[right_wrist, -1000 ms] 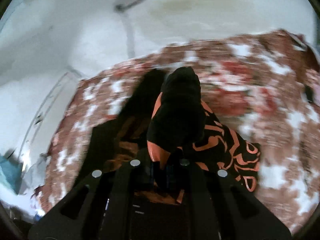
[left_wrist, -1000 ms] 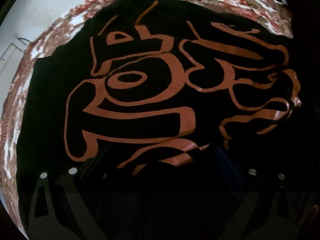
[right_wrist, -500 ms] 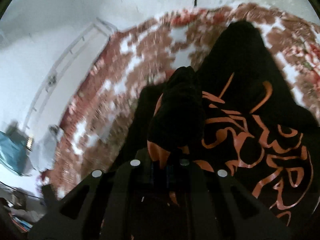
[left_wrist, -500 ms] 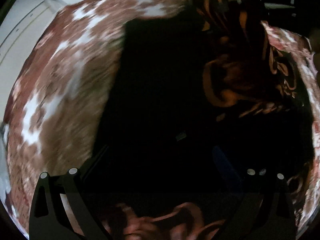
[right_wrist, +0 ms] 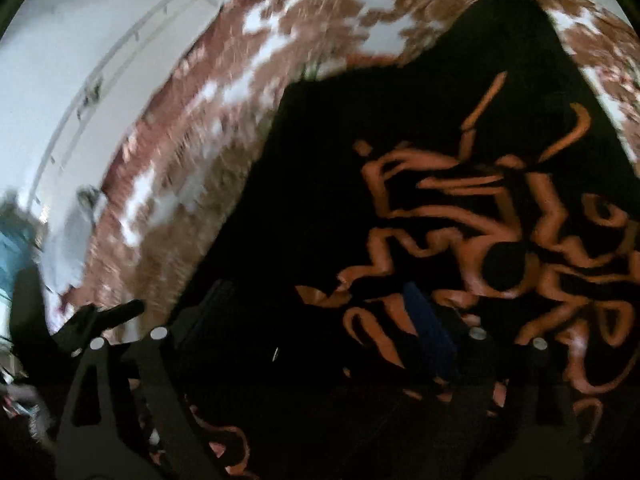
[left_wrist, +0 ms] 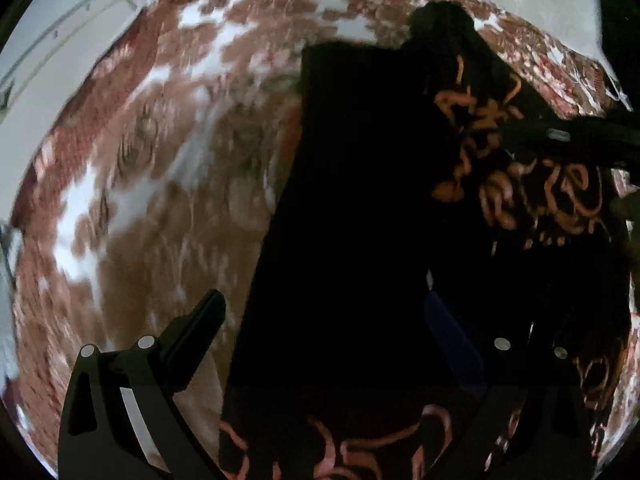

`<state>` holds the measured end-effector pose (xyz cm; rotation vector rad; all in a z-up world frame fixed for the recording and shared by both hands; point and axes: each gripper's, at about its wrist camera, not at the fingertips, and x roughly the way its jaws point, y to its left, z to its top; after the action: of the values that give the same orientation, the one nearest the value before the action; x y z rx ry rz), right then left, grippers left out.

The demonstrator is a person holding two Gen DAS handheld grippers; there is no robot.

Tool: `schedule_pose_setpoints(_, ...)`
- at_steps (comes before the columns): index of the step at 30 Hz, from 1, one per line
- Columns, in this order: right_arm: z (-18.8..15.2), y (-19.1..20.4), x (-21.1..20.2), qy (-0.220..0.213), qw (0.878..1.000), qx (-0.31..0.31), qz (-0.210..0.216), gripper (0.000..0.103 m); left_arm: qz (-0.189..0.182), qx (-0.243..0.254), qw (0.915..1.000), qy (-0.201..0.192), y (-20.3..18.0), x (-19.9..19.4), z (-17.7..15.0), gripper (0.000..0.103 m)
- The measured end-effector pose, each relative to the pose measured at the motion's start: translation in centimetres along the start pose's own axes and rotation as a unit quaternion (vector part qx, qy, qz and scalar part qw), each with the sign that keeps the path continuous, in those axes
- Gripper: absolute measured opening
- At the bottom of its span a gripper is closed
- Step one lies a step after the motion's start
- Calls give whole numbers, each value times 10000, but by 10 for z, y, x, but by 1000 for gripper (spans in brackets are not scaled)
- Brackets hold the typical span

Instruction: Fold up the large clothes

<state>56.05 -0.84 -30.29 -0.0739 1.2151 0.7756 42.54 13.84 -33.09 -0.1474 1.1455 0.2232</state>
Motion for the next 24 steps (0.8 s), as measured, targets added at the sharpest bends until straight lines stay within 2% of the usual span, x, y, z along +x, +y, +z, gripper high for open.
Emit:
schedule_pose_setpoints(1,2,-18,-15,-141,9992,103,-359,87,-24,82,9999,-84,-4,-1,9,98)
schedule_pose_setpoints(3,2,-50,-33,-328,9956,347,-803,87,-161,164,9994,-242,-15,0,32,98)
schedule_pose_setpoints(7,-15,-119,-48,-318,9846,893,-1470,87,-734,75,9971,-166,-35,22,76,98)
schedule_pose_setpoints(10,-32,-161,-58,-276,9712,1022,-2134,87,-711,247,9971,-118,-52,45,99,98)
schedule_pose_setpoints(13,-49,-196,-65,-168,9609,1182,-2497,87,-652,404,9970,47,-65,76,118,97)
schedule_pose_setpoints(15,-60,-208,-64,-63,9590,1247,-2544,87,-853,401,9953,219,-71,92,124,95)
schedule_pose_setpoints(16,-63,-212,-62,-25,9594,1242,-2534,87,-980,377,9940,320,-74,99,125,91)
schedule_pose_setpoints(17,-65,-214,-60,16,9597,1215,-2532,87,-1116,342,9920,482,-78,106,125,65)
schedule_pose_setpoints(18,-65,-213,-56,52,9594,1177,-2562,87,-979,340,9931,548,-79,108,125,48)
schedule_pose_setpoints(19,-65,-213,-54,69,9593,1152,-2577,89,-803,348,9945,579,-79,108,125,35)
schedule_pose_setpoints(20,-65,-214,-54,80,9588,1132,-2604,90,-799,346,9945,583,-78,105,124,28)
schedule_pose_setpoints(21,-64,-213,-54,77,9589,1122,-2606,90,-803,324,9945,584,-76,101,125,24)
schedule_pose_setpoints(24,-60,-214,-56,37,9601,1060,-2587,90,-934,165,9935,621,-60,86,131,20)
